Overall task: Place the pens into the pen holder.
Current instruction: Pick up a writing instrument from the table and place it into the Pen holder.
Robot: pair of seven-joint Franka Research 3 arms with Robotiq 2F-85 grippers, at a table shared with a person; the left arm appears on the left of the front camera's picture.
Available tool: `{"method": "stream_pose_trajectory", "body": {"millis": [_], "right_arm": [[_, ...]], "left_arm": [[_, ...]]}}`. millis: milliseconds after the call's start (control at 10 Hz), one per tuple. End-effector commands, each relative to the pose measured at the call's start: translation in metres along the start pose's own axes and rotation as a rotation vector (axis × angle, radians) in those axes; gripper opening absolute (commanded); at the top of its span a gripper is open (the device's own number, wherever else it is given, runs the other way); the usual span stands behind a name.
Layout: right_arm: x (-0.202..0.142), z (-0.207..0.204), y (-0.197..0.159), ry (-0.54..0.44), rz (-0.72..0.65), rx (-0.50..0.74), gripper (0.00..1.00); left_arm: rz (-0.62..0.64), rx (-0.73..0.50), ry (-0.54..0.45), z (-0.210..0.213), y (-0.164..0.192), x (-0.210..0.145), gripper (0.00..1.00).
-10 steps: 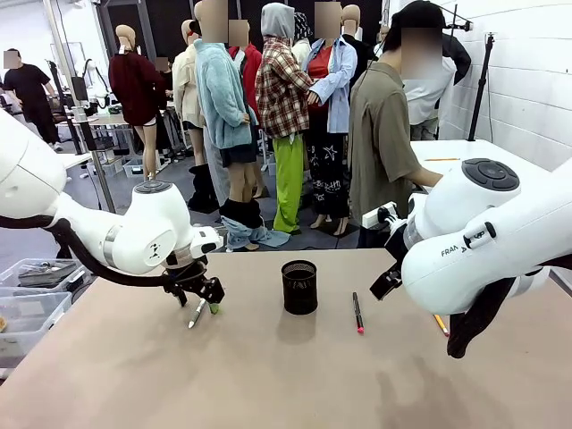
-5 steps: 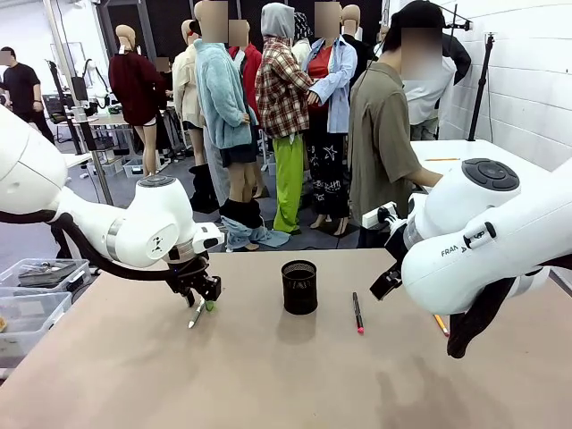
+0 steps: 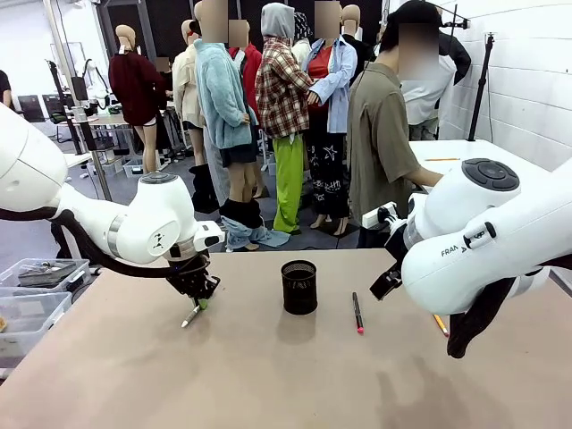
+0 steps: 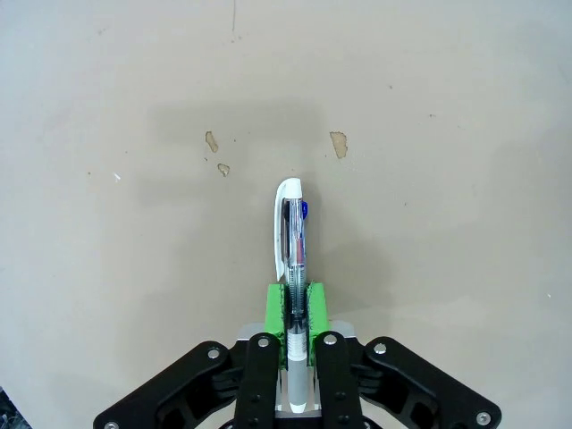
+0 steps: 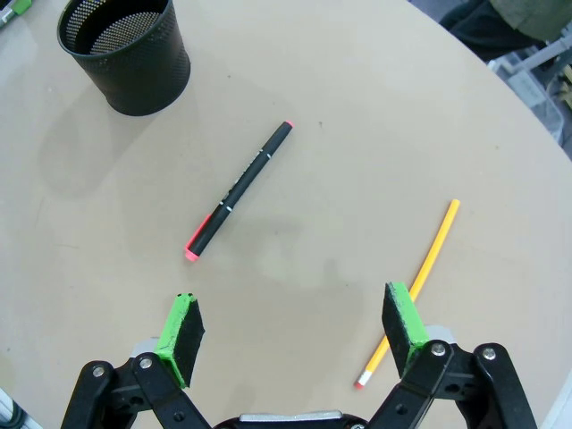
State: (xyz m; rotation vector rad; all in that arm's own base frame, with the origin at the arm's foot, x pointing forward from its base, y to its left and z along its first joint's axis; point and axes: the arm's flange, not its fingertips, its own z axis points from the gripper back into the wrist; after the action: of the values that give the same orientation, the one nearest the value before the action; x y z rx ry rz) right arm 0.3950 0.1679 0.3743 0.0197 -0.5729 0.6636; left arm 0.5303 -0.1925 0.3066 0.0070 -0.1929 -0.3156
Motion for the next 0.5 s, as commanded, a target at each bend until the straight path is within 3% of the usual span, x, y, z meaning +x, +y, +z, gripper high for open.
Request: {"method": "stream_pose_trajectory", "body": {"millis": [0,200,400], "right_arm": [[0.0,0.0,0.0,0.001,0.0,0.001,1.0],[0.0,0.0,0.0,0.001,0.0,0.001,1.0],[0.0,0.0,0.0,0.001,0.0,0.001,1.0]], "left_arm": [[-0.014,0.031,0.045,-0.015,-0.003,-0.01,0.0],[-0.11,-0.06,-0.013,0.009,-0.005,-0.016,0.0],[-0.26,-0.243,-0.103,0.039,-0.004,-0.018,0.0]]}}
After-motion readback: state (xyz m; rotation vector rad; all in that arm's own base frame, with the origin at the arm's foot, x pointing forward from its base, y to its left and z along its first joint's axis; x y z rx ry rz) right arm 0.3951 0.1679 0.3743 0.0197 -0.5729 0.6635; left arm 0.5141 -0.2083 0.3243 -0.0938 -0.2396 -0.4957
